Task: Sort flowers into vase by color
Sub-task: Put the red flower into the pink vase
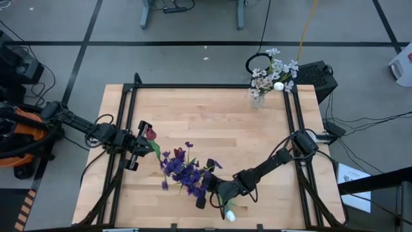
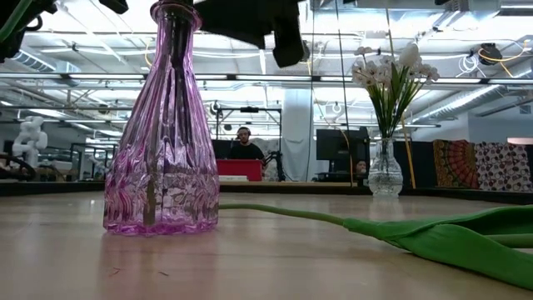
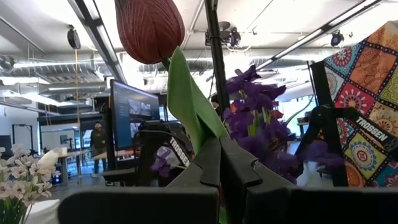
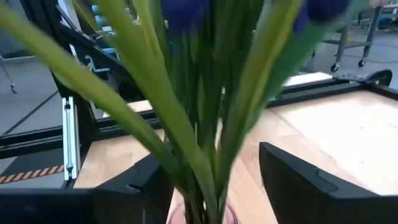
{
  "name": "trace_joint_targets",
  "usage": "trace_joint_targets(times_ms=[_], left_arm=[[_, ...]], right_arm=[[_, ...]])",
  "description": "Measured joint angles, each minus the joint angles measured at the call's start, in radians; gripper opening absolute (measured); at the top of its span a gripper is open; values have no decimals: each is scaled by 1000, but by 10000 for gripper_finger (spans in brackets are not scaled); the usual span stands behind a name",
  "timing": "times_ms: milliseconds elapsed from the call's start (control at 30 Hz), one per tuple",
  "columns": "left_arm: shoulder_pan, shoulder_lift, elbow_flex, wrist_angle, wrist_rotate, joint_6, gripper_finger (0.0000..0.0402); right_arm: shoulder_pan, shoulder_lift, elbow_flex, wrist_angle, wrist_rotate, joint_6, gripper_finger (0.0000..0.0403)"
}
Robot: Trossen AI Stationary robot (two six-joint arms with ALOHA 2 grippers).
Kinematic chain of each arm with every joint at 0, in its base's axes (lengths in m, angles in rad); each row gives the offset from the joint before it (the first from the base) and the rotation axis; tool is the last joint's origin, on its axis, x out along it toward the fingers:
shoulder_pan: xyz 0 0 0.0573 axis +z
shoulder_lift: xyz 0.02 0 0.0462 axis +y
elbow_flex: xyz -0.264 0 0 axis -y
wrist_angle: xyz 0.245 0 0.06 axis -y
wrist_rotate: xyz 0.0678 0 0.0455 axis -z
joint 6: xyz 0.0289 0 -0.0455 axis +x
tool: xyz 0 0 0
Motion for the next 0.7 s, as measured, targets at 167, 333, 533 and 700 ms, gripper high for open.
trace_joint_targets(times_ms=[167, 333, 533, 700], left_arm=[[0, 0, 0, 0, 0, -31, 0], [0, 0, 0, 0, 1, -25, 0], [0, 0, 6, 5, 28, -23, 0], [0, 0, 31, 3, 30, -14, 0]], right_arm=[[-5, 0, 13, -8, 0, -40, 189], [-5, 0, 14, -8, 0, -40, 148], [-5, 0, 14, -7, 1, -40, 89], [-2, 0, 14, -1, 1, -42, 44]])
